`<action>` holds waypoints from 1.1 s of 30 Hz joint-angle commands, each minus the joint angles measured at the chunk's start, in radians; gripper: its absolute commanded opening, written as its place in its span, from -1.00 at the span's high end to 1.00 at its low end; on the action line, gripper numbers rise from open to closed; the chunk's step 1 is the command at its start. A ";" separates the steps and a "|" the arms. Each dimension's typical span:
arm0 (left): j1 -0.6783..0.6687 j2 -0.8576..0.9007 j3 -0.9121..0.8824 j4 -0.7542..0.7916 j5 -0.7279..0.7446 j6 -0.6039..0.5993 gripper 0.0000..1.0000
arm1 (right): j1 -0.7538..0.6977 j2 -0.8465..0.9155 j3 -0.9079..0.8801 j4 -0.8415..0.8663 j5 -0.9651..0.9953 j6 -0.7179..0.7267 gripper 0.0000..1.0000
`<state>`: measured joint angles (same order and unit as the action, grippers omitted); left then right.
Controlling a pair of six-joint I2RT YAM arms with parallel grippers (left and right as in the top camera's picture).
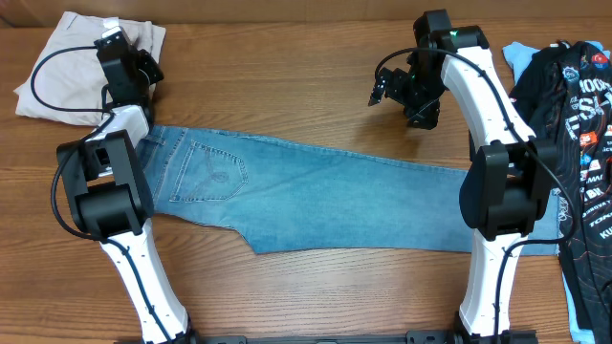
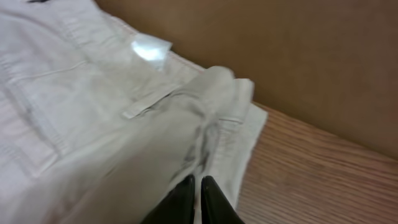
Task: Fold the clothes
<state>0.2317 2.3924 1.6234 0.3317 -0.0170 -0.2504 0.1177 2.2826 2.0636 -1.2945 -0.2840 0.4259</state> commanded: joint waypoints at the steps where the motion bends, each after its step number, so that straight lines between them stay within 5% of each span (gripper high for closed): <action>1: -0.005 0.019 0.081 -0.023 0.106 0.070 0.74 | -0.002 -0.043 0.026 0.002 0.040 0.055 -1.00; 6: -0.023 0.011 0.238 -0.196 0.216 0.126 0.56 | -0.042 -0.085 0.026 -0.003 0.146 0.130 -1.00; 9: -0.030 0.003 0.345 -0.314 0.302 0.152 -0.17 | -0.085 -0.135 0.026 -0.015 0.173 0.129 -1.00; 12: -0.037 -0.005 0.460 -0.453 0.364 0.169 -0.30 | -0.149 -0.183 0.026 -0.044 0.207 0.127 -0.98; 17: -0.048 -0.015 0.619 -0.706 0.457 0.198 -0.64 | -0.273 -0.198 0.022 -0.112 0.188 0.079 -0.53; 23: -0.070 -0.018 0.707 -0.959 0.481 0.219 -0.94 | -0.330 -0.195 -0.035 -0.166 0.153 -0.075 -0.36; 26: -0.082 -0.018 0.711 -1.056 0.502 0.261 -0.96 | -0.343 -0.195 -0.086 -0.145 0.152 -0.109 -0.06; 30: -0.102 -0.018 0.711 -1.176 0.505 0.321 -0.68 | -0.344 -0.195 -0.188 -0.065 0.151 -0.127 0.43; 33: -0.116 -0.018 0.711 -1.255 0.504 0.356 -0.59 | -0.344 -0.195 -0.267 -0.007 0.152 -0.127 0.46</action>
<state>0.1349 2.3978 2.3070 -0.8883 0.4614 0.0315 -0.2230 2.0972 1.8500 -1.3247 -0.1272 0.3233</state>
